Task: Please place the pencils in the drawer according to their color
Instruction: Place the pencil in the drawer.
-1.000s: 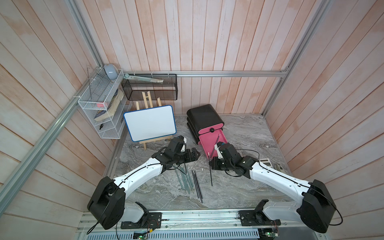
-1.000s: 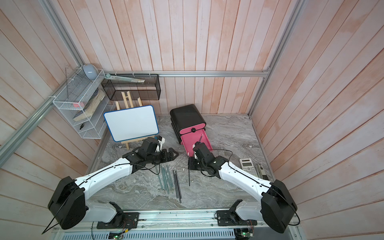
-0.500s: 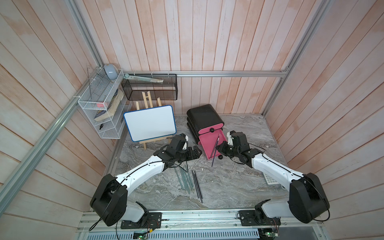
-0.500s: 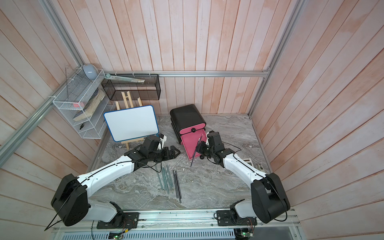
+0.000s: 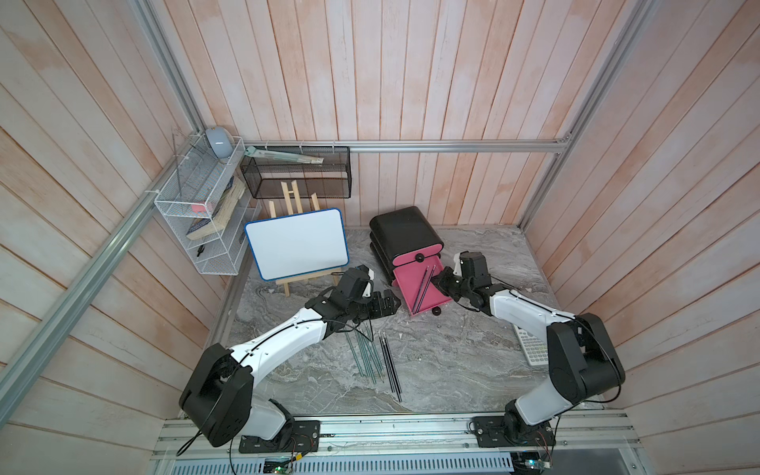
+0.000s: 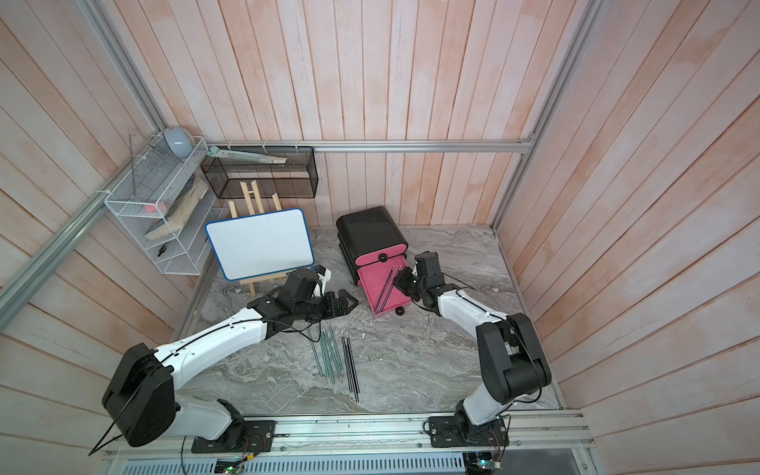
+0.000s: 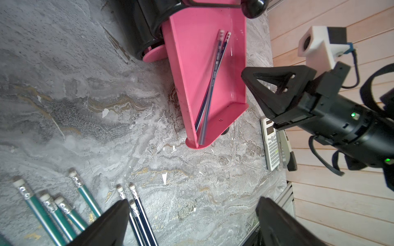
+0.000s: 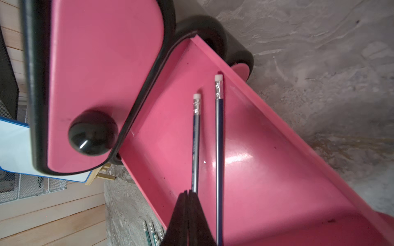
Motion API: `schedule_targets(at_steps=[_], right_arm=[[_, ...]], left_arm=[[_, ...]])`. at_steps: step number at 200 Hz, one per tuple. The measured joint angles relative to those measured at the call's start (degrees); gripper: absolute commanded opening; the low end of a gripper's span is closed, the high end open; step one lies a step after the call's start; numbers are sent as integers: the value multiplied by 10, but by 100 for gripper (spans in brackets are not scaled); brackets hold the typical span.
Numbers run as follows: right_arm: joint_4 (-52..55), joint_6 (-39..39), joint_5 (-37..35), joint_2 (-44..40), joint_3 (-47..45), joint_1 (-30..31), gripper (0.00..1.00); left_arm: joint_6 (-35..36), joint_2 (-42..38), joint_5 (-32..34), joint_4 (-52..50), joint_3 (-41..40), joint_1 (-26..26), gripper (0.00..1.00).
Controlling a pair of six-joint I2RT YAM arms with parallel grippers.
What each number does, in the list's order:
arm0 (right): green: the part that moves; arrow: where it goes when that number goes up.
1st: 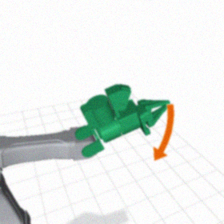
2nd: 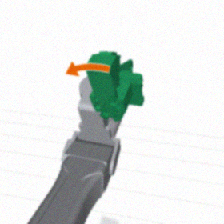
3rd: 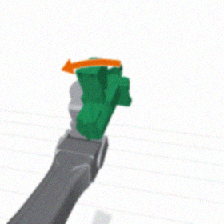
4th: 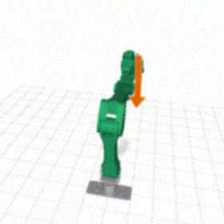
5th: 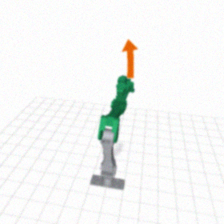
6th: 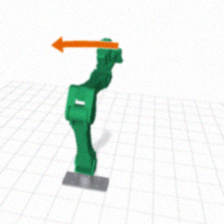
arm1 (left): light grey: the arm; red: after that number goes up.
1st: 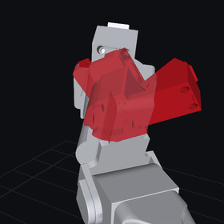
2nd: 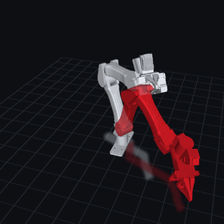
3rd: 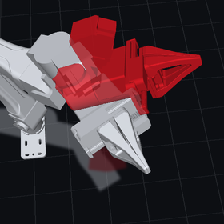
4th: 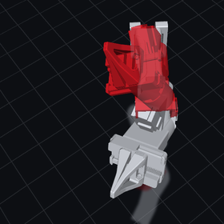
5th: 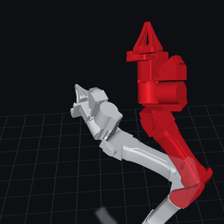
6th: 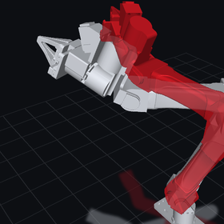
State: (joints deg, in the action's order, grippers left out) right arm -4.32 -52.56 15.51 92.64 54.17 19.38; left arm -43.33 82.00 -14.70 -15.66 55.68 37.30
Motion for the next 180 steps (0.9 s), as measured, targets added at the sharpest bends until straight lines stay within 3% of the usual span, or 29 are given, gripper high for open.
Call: schedule_targets(at_steps=[81,103,120,180], right_arm=[[-13,3,9,44,36,0,0],[-8,9,14,34,36,0,32],[1,22,16,11,33,2,43],[9,27,16,-43,-27,22,45]], left_arm=[[0,0,2,-1,0,0,100],[0,0,2,-1,0,0,100],[0,0,2,0,0,0,100],[0,0,2,0,0,0,100]])
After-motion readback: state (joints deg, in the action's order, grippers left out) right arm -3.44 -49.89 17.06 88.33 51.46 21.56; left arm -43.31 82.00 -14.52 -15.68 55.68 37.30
